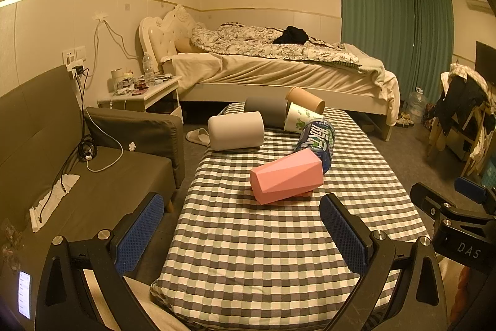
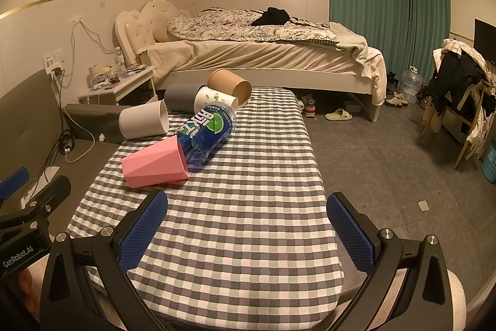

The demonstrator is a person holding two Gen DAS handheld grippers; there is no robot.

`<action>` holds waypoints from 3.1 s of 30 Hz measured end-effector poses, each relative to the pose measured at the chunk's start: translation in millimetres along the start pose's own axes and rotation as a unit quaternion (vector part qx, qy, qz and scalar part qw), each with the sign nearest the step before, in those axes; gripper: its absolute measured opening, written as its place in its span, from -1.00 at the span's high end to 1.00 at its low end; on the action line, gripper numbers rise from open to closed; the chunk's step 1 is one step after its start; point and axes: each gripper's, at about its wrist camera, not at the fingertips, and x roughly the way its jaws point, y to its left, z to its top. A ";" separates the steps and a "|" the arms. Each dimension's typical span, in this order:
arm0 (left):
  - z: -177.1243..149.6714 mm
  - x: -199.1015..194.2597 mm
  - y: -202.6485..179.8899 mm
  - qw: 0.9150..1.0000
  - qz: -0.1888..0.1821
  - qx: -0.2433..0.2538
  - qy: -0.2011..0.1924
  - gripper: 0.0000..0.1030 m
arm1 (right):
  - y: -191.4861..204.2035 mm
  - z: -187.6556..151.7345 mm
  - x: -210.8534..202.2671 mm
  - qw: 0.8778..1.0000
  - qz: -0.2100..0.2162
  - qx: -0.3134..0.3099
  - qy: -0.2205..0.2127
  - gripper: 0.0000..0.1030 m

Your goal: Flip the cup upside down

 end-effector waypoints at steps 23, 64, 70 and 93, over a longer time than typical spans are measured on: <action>-0.1 0.0 -0.3 1.000 0.001 -0.001 -0.001 -1.00 | 3.5 -1.3 -1.4 1.000 0.002 -0.001 -0.002 -0.99; -2.0 -0.8 -0.2 1.000 0.000 0.000 0.001 -1.00 | 7.4 -0.2 -5.0 1.000 0.004 -0.003 0.001 -0.99; -3.7 5.0 2.4 1.000 -0.023 -0.016 0.010 -1.00 | 9.7 -0.8 -6.1 1.000 0.002 -0.006 0.002 -0.99; 76.3 117.5 41.9 0.984 -0.088 0.143 0.063 -1.00 | 52.6 69.0 69.4 0.996 0.019 -0.009 0.084 -0.99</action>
